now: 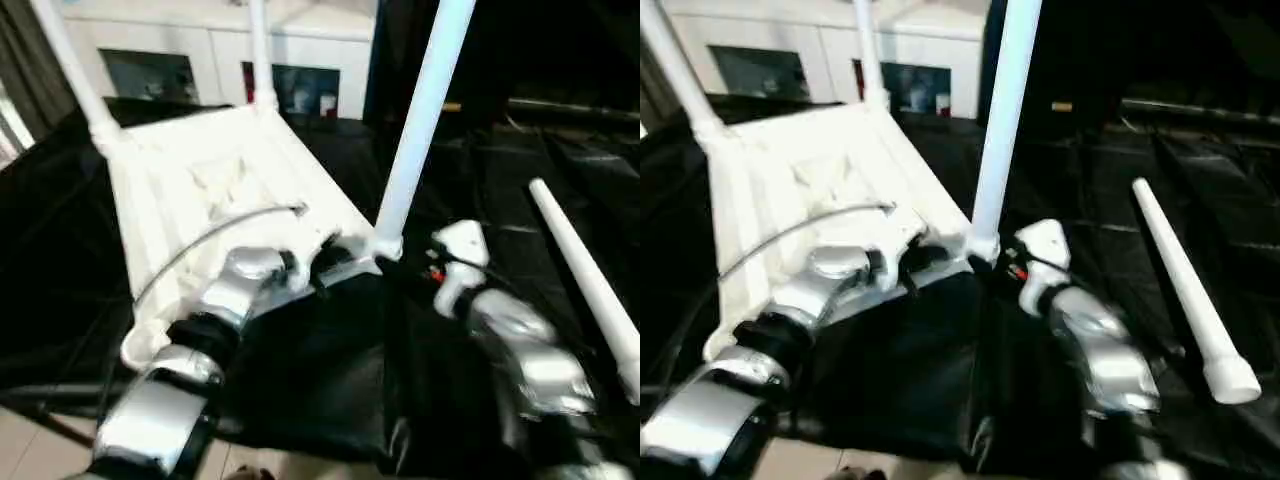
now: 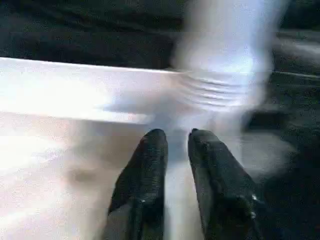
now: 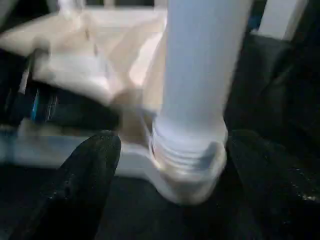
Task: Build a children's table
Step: Rotate leg to tighten, then rotate table base
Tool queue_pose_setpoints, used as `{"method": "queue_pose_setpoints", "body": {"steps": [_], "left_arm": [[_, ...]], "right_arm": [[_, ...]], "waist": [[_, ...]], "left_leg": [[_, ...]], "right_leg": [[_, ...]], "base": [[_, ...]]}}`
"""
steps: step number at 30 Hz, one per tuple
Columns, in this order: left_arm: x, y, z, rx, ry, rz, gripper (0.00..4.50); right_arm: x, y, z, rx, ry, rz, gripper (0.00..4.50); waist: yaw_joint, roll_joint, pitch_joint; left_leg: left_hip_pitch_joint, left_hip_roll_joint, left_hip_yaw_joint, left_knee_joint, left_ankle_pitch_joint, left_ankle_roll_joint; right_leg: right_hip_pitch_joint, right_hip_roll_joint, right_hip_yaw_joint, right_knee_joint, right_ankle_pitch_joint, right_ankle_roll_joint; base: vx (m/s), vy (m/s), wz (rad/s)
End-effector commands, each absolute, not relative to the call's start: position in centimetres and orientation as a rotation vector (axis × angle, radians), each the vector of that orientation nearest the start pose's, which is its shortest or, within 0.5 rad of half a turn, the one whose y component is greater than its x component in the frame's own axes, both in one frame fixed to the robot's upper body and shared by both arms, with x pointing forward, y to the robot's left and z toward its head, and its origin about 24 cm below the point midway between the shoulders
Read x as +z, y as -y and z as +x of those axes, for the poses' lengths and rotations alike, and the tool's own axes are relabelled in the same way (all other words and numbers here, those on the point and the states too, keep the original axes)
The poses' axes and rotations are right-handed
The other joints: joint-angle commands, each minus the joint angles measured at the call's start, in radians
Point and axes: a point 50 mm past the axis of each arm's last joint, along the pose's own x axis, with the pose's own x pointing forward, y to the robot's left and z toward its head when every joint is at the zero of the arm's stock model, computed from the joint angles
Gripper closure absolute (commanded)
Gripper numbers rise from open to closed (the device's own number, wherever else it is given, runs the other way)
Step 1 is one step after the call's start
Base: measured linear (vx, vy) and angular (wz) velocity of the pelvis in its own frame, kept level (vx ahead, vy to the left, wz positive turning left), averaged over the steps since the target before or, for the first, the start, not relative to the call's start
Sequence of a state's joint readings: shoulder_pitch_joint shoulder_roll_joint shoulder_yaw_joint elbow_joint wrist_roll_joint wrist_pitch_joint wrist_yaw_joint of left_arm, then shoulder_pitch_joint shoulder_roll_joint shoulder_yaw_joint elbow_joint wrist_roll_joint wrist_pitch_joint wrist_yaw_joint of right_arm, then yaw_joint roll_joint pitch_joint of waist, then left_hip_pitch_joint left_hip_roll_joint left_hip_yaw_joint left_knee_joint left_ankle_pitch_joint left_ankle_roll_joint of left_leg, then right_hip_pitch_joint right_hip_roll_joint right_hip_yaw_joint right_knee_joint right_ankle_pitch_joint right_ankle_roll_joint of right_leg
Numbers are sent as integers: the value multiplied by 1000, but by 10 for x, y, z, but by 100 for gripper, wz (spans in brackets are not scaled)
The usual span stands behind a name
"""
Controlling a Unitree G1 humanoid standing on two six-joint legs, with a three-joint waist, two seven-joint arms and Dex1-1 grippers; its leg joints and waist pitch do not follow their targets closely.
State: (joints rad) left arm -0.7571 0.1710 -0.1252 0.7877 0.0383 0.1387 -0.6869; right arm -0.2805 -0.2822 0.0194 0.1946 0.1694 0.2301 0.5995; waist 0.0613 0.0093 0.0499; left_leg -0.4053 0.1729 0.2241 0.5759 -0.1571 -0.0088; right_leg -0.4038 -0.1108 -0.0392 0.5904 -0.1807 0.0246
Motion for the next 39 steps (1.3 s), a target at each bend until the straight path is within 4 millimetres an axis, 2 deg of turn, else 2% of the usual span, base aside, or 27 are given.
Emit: {"method": "queue_pose_setpoints", "body": {"steps": [1,3,4,5,6,7,10,11,12,13,14,15,16,17,18,20,21,22,24,26,27,29,31,33,34,39], "left_arm": [[93,-125,374,-702,-244,276,322],[106,-153,378,-574,-230,276,295],[118,-179,378,-467,-221,319,295],[118,-179,378,-467,-221,319,286],[124,-200,375,-393,-240,388,286],[127,-211,373,-350,-253,429,286],[136,-244,364,-223,-300,501,286],[136,-248,363,-209,-307,511,286],[140,-262,359,-158,-328,541,282],[143,-282,352,-85,-361,578,282],[145,-294,346,-40,-389,604,282],[145,-294,346,-40,-389,604,280],[145,-314,336,26,-450,657,280],[145,-314,336,26,-450,657,280],[140,-328,326,61,-513,689,280],[134,-338,316,77,-576,722,280],[133,-339,314,78,-589,729,280],[124,-341,307,53,-652,737,280],[118,-339,303,21,-685,730,280],[106,-329,298,-57,-731,712,280],[101,-323,296,-97,-745,697,280],[94,-313,295,-153,-755,664,280],[85,-296,294,-233,-756,612,280],[81,-288,294,-256,-754,586,280],[79,-285,294,-271,-753,575,280],[71,-259,295,-369,-730,517,280]], "right_arm": [[57,163,294,662,-199,-81,67],[53,160,290,691,-237,-100,67],[47,155,289,711,-273,-112,67],[47,155,289,711,-273,-112,67],[42,152,290,700,-301,-118,67],[39,151,291,687,-317,-119,67],[33,145,296,671,-343,-127,67],[33,145,297,668,-345,-127,67],[32,143,299,660,-352,-123,85],[31,140,303,647,-359,-113,85],[30,137,306,640,-366,-106,85],[30,137,306,640,-366,-106,99],[28,130,310,643,-375,-77,114],[28,130,310,643,-375,-77,120],[28,124,315,637,-371,-69,120],[28,118,321,630,-360,-57,143],[28,117,322,627,-357,-56,152],[29,115,328,610,-350,-65,166],[29,114,333,589,-343,-75,182],[29,119,342,517,-337,-83,191],[30,123,347,464,-334,-88,201],[31,129,352,401,-329,-90,210],[32,138,358,335,-322,-96,228],[34,140,360,324,-314,-97,239],[36,141,361,326,-308,-96,239],[42,147,359,344,-277,-130,239]], "waist": [[4,-8,-71],[-1,-11,-71],[-3,-8,-70],[-4,-6,-69],[-4,-11,-67],[-5,-5,-66],[-7,-5,-63],[-5,-2,-62],[-4,-1,-62],[-4,1,-62],[-5,1,-61],[-4,2,-61],[-5,2,-60],[-4,2,-62],[-7,0,-60],[-8,1,-58],[-8,-1,-60],[-12,0,-60],[-16,-2,-57],[-16,1,-58],[-16,1,-58],[-14,-1,-58],[-9,0,-60],[-5,-3,-60],[-4,-6,-62],[-1,-9,-65]], "left_leg": [[24,52,-39,-65,-223,59],[29,51,-37,-61,-215,65],[31,53,-35,-60,-212,64],[31,54,-36,-61,-214,63],[34,56,-35,-62,-225,56],[34,57,-37,-65,-229,44],[38,58,-37,-69,-253,13],[43,58,-37,-70,-273,-5],[45,58,-38,-72,-293,-23],[46,57,-38,-73,-302,-30],[46,57,-40,-75,-316,-42],[48,55,-40,-76,-326,-54],[47,55,-40,-78,-333,-59],[49,56,-41,-76,-340,-65],[47,55,-43,-80,-364,-77],[49,54,-44,-81,-383,-85],[51,55,-45,-80,-388,-89],[47,55,-47,-82,-391,-92],[49,55,-45,-83,-404,-96],[52,55,-46,-82,-412,-103],[52,55,-47,-83,-414,-105],[59,55,-42,-81,-426,-112],[58,54,-42,-80,-415,-111],[58,53,-38,-77,-401,-106],[50,50,-39,-77,-374,-93],[48,50,-35,-71,-306,-60]], "right_leg": [[43,-36,22,-56,-87,-227],[41,-35,22,-56,-85,-237],[37,-34,23,-55,-95,-249],[37,-34,22,-55,-104,-249],[34,-32,23,-58,-125,-246],[32,-33,24,-56,-146,-242],[27,-29,25,-57,-184,-231],[23,-29,26,-58,-202,-225],[22,-29,27,-58,-213,-216],[19,-29,28,-58,-216,-214],[18,-28,28,-57,-221,-206],[16,-28,28,-56,-223,-201],[16,-27,29,-58,-224,-198],[15,-30,29,-55,-222,-199],[15,-31,29,-58,-246,-191],[12,-31,30,-60,-265,-186],[9,-34,30,-59,-266,-189],[11,-36,30,-59,-278,-188],[7,-34,30,-63,-287,-195],[5,-36,32,-61,-282,-204],[6,-36,31,-62,-285,-205],[1,-32,32,-64,-282,-208],[4,-34,33,-61,-266,-204],[5,-30,32,-60,-244,-205],[13,-30,31,-56,-223,-200],[19,-26,30,-53,-172,-204]], "base": [[0,0,0],[0,0,0],[0,0,0],[0,0,0],[0,0,0],[0,0,0],[0,0,0],[0,0,0],[0,0,0],[0,0,0],[0,0,0],[0,0,0],[0,0,0],[0,0,0],[0,0,0],[0,0,0],[0,0,0],[0,0,0],[0,0,0],[0,0,0],[0,0,0],[0,0,0],[0,0,0],[0,0,0],[0,0,0],[0,0,0]]}}
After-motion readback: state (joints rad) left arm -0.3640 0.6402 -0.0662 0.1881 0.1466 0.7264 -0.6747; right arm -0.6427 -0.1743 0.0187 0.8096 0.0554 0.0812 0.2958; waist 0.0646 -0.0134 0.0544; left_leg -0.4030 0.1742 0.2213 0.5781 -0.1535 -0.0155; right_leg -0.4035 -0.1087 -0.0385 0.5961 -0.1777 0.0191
